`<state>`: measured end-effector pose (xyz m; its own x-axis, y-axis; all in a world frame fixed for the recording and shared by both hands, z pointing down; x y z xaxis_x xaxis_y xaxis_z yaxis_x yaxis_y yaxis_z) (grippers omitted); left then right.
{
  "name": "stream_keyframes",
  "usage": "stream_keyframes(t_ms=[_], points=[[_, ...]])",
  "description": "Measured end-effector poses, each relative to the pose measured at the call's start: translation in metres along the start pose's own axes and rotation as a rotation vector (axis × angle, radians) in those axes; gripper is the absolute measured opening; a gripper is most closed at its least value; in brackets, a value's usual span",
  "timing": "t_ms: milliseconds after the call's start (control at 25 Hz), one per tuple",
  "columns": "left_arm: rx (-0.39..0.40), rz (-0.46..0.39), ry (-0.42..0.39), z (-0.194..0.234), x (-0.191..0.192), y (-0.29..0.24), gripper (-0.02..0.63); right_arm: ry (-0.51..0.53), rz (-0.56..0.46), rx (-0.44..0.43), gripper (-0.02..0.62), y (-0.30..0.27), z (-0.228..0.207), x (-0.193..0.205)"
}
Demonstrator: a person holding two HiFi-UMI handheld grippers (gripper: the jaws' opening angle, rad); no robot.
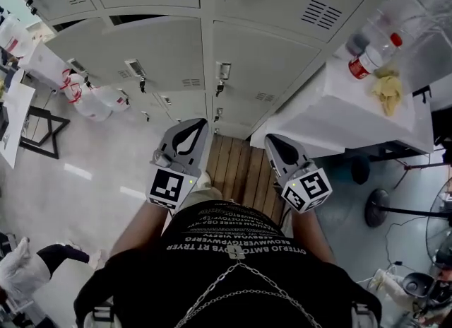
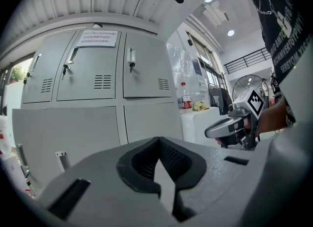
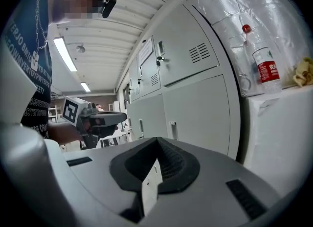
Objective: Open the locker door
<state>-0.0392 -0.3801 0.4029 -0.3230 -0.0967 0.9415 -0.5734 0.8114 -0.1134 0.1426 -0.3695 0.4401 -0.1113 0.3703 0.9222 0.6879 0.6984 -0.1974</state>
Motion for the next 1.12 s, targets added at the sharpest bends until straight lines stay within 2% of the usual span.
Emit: stream_keyframes(t_ms=[280, 520, 880, 1120], points=[[-0.007, 0.017, -0.001, 0.035, 0.015, -0.013, 0.003, 0.011, 0.041, -0.008, 0.0, -0.056, -0.014, -0.005], [-0.008, 0.015, -0.001, 0.064, 0.022, -0.022, 0.003, 0.013, 0.076, -0.033, 0.029, -0.108, -0.021, -0.009], [-0.03, 0.013, 0.023, 0.104, 0.039, -0.024, 0.003, -0.006, 0.154, -0.071, 0.155, -0.185, -0.02, -0.009], [-0.044, 0.02, 0.025, 0.125, 0.049, -0.023, 0.003, -0.031, 0.182, -0.054, 0.222, -0.223, -0.023, -0.007]])
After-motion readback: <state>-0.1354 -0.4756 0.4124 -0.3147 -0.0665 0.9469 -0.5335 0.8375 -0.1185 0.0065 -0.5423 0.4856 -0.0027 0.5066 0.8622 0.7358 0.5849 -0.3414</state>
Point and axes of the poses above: the fingertips, and each gripper's own axes: y backward along the fingers, z to its left, x out of its underside, the point moved 3 cm from there along y, backward along the fingers, and after that the axes turned 12 degrees about -y, right-handed, at the moved point
